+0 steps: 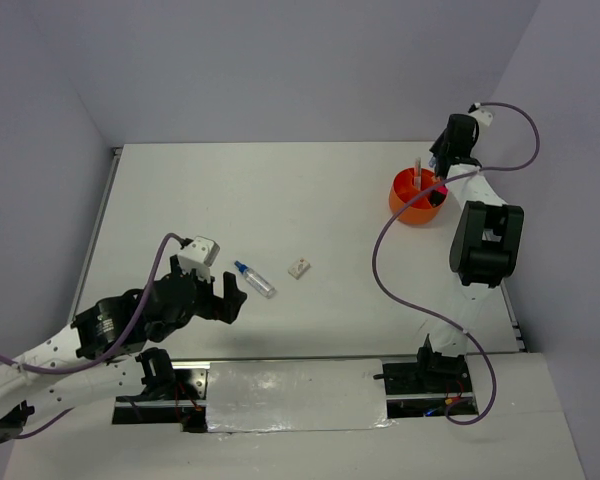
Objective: Sort the stationery into containers
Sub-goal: Place the stationery in the storage box.
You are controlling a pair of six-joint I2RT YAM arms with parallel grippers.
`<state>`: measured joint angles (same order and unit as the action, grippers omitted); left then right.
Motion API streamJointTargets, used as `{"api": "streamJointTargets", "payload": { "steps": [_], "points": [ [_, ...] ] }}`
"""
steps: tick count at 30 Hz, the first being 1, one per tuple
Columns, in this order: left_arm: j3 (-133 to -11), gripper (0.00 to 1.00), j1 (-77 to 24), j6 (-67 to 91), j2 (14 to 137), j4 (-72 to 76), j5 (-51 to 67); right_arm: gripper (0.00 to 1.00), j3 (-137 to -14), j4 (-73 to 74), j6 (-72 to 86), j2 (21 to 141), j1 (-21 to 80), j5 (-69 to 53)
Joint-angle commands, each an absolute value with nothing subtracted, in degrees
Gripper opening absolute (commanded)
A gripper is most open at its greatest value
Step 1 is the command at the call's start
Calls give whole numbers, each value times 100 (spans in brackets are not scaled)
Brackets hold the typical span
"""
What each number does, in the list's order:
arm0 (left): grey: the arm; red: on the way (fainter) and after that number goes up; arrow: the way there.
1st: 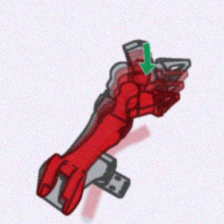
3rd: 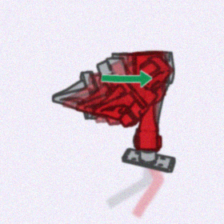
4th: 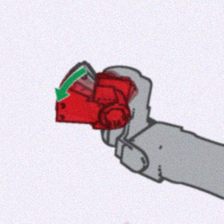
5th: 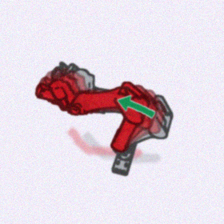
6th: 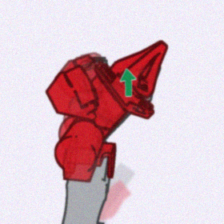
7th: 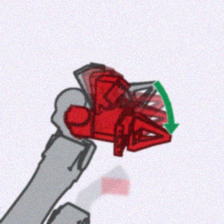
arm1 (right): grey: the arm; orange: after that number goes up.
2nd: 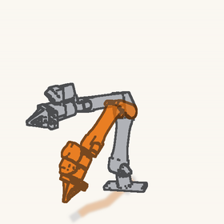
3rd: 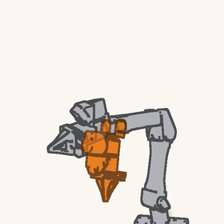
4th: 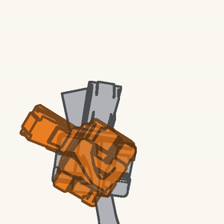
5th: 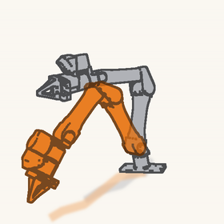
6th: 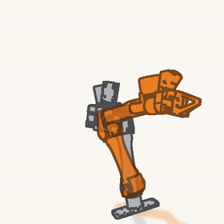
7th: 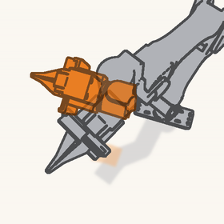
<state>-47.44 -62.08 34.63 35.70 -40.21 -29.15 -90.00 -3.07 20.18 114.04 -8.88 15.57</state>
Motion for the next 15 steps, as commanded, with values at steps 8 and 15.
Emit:
{"api": "streamJointTargets", "payload": {
  "steps": [8,15],
  "points": [
    [-4711,99,-6240,3384,3244,-3797,-2900,20,-8614,-554,1732,11039,-844,1371],
    [-4711,99,-6231,3349,3103,-3788,-2883,23,-8113,-712,1688,10609,-852,1459]
  ]
}}
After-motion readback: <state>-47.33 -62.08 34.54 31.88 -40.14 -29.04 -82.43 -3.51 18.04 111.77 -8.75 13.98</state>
